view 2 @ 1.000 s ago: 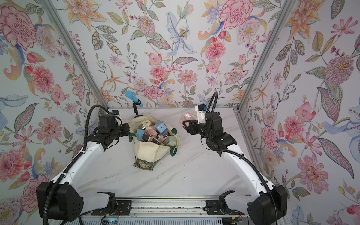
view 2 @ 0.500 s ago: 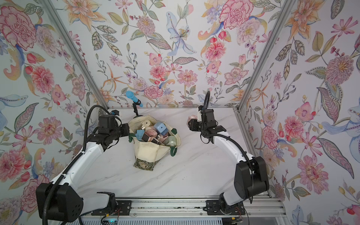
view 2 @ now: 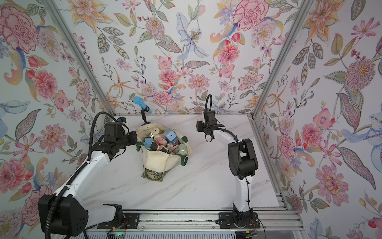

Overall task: Take out the pencil sharpeners from the tote bags
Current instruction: Place the pencil sharpener at the center of the board.

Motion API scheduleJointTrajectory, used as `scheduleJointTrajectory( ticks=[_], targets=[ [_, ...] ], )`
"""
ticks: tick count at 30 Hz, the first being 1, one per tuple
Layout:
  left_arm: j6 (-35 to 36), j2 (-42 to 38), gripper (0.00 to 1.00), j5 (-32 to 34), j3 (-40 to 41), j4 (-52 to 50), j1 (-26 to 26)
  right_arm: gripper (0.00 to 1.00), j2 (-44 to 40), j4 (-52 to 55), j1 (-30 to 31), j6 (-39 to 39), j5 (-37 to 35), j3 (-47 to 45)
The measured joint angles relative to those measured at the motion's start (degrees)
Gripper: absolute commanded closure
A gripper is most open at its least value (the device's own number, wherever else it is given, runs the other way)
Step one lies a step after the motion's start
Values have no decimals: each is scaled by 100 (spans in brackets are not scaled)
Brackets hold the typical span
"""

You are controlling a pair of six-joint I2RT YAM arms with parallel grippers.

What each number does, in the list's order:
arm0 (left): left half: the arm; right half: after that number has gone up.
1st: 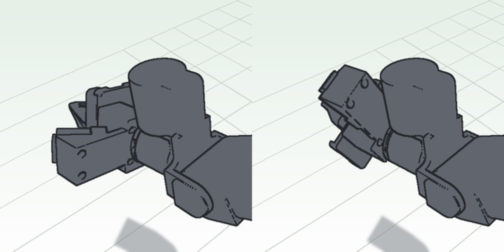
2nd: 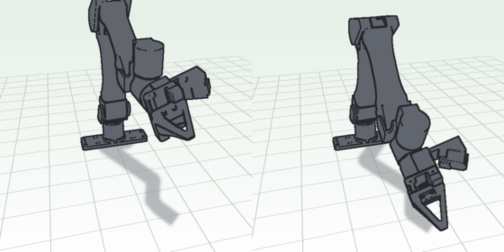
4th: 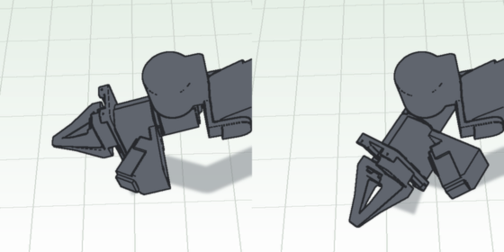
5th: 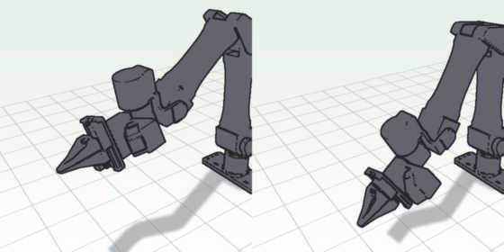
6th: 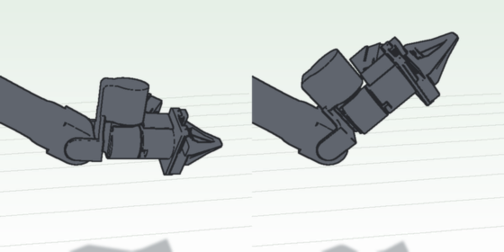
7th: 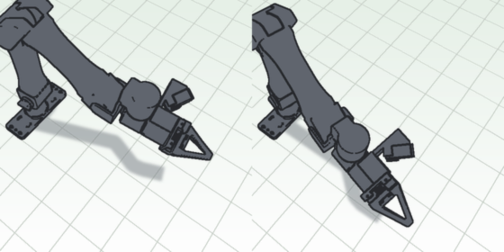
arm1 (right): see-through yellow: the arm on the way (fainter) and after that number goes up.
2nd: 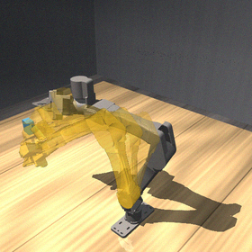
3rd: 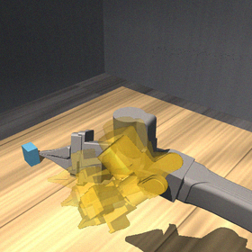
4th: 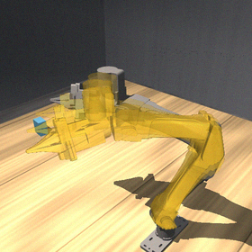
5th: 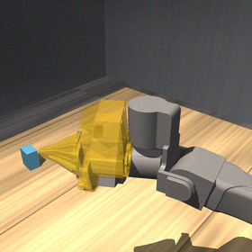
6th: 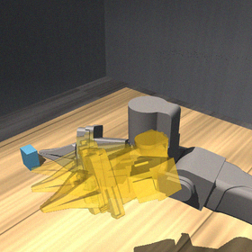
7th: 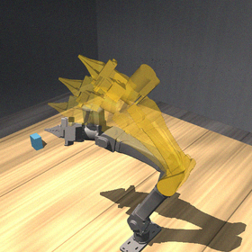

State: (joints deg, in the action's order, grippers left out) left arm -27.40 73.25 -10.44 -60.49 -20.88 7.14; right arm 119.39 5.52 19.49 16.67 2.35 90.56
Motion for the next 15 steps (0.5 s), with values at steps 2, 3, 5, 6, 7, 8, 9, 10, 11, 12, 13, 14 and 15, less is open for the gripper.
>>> scheduleJointTrajectory(
  ticks=[2, 3, 5, 6, 7, 8, 9, 10, 11, 12, 13, 14, 15],
  targets=[
    [0, -2, 100, 0, 0, -2, 0, 70, 339, -33, 17, -33, -164, 280],
    [0, -2, 100, 0, 0, -2, 0, 69, 501, -44, 33, -70, -251, 415],
    [0, -4, 100, 0, 0, -2, 0, 69, 787, -48, 70, -133, -396, 656],
    [0, -9, 100, 0, 0, -4, 0, 69, 925, -61, 94, -146, -457, 769],
    [0, -9, 100, 2, 0, -4, 0, 69, 1069, -66, 118, -149, -503, 879],
    [0, -9, 100, 2, 0, -4, 2, 68, 1158, -63, 136, -151, -542, 951],
    [2, -9, 100, 2, 0, -4, 2, 67, 1272, -66, 153, -151, -588, 1045],
    [2, -9, 100, 2, 0, -7, 0, 67, 1364, -63, 179, -164, -627, 1119],
    [2, -9, 100, 2, 0, -4, 2, 66, 1427, -70, 190, -195, -671, 1152],
    [2, -9, 100, 2, 0, -7, 0, 65, 1464, -92, 212, -221, -737, 1200],
    [2, -9, 100, 2, 0, -7, 0, 65, 1491, -87, 227, -243, -765, 1241],
    [4, -9, 100, 2, 0, -7, 0, 63, 1515, -90, 234, -260, -793, 1270],
    [13, -9, 100, 2, 0, -4, 0, 61, 1539, -87, 243, -282, -811, 1305]
  ],
)
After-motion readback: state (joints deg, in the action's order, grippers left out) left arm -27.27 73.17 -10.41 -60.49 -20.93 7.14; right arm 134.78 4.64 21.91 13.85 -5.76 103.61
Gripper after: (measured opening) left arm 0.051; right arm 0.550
